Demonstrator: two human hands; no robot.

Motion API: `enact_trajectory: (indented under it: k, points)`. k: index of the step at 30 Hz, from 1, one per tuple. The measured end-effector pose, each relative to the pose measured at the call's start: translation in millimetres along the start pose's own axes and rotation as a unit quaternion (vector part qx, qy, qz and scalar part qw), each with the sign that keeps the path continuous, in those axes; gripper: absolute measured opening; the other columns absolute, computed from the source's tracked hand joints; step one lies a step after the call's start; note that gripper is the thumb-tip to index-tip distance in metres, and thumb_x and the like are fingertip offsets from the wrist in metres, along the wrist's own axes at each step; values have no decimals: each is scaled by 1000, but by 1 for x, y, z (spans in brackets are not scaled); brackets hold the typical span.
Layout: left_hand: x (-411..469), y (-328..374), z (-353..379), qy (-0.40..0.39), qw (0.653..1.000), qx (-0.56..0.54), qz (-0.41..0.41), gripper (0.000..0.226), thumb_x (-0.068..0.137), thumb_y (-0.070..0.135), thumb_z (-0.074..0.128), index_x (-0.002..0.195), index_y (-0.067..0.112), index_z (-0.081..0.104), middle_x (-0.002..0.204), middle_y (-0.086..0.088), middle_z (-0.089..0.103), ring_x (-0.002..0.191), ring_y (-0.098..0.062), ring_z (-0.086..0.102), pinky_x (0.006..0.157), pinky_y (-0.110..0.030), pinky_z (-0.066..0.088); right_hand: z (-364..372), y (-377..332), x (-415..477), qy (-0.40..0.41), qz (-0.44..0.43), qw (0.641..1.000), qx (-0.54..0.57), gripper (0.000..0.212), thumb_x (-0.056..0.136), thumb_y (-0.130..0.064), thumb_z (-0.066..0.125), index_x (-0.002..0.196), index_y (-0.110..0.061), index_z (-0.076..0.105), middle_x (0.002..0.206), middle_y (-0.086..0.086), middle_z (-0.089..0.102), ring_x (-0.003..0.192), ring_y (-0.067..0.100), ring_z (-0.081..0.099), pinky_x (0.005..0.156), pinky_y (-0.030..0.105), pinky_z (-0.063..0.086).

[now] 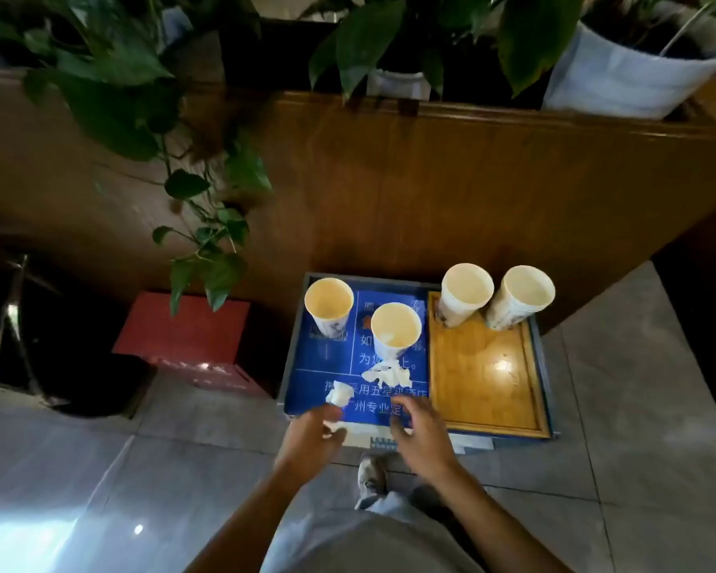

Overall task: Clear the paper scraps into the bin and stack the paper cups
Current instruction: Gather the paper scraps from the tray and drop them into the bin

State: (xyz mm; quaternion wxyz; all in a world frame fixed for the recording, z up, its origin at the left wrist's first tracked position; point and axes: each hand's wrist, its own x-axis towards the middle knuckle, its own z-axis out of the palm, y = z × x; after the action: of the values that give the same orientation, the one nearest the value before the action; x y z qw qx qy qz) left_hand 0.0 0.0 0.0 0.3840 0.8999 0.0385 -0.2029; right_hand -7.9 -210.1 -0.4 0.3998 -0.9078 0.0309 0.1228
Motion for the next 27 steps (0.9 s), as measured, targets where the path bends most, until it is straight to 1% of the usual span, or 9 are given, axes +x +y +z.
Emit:
enact_trajectory:
  k: [2, 5, 9, 11, 16, 19, 23, 25, 27]
  points:
    - [13, 11, -3, 51, 999, -10, 5, 25, 78, 19, 71, 103, 22, 70, 99, 6, 74, 79, -7, 68, 70, -17, 52, -4, -5, 18, 35, -51, 997, -37, 35, 89, -12, 62, 124, -14, 60, 127, 3, 60, 120, 18, 54, 103, 32, 44]
    - [33, 25, -8, 102, 993, 32, 53, 26, 76, 11, 71, 100, 20, 71, 102, 2, 74, 85, -12, 68, 70, -11, 45, -6, -13, 43, 6, -62, 992, -106, 43, 90, -14, 58, 133, -16, 54, 143, 5, 47, 134, 23, 41, 112, 34, 36]
    - [50, 28, -6, 71, 991, 96, 59, 37, 77, 9, 68, 112, 20, 66, 118, 1, 67, 106, -20, 62, 86, -28, 54, -1, -13, 61, -63, -61, 978, -187, 50, 93, -18, 54, 142, -19, 44, 156, 6, 32, 141, 28, 29, 114, 40, 34]
    - [55, 26, -4, 31, 991, 122, 38, 43, 80, 11, 68, 120, 22, 62, 129, 1, 60, 118, -22, 55, 97, -37, 52, 2, -13, 63, -83, -56, 973, -208, 52, 95, -18, 53, 145, -19, 40, 158, 6, 29, 142, 30, 27, 115, 42, 33]
    - [59, 25, 6, -18, 987, 152, 40, 43, 84, 14, 64, 125, 24, 59, 136, 1, 55, 125, -21, 50, 104, -38, 48, 7, -5, 61, -104, -56, 964, -240, 52, 93, -15, 55, 142, -20, 41, 151, 5, 36, 138, 30, 28, 113, 39, 35]
    - [60, 23, 12, -21, 986, 160, 46, 40, 85, 14, 65, 124, 23, 61, 134, -1, 56, 122, -19, 53, 101, -33, 50, 6, -6, 58, -115, -44, 962, -244, 55, 88, -5, 61, 139, -19, 45, 147, 7, 39, 135, 31, 32, 109, 39, 40]
    - [59, 18, 18, -39, 978, 202, 26, 41, 80, 18, 74, 119, 26, 63, 132, 0, 52, 120, -18, 50, 99, -30, 51, 4, -4, 50, -115, -10, 970, -216, 54, 85, -4, 69, 135, -14, 51, 140, 7, 44, 130, 27, 44, 106, 37, 46]
    - [59, 14, 19, -35, 978, 203, 18, 39, 78, 17, 77, 113, 28, 64, 128, 1, 53, 116, -17, 52, 95, -26, 50, 2, 0, 46, -113, 6, 972, -204, 49, 82, 1, 69, 129, -11, 56, 134, 8, 52, 123, 26, 52, 103, 35, 47]
    - [59, 12, 18, -40, 979, 197, 21, 34, 79, 15, 76, 108, 27, 65, 124, 1, 57, 111, -15, 56, 89, -20, 48, 0, 3, 39, -114, 18, 972, -206, 39, 83, -3, 71, 120, -12, 60, 126, 9, 60, 117, 25, 56, 99, 34, 49]
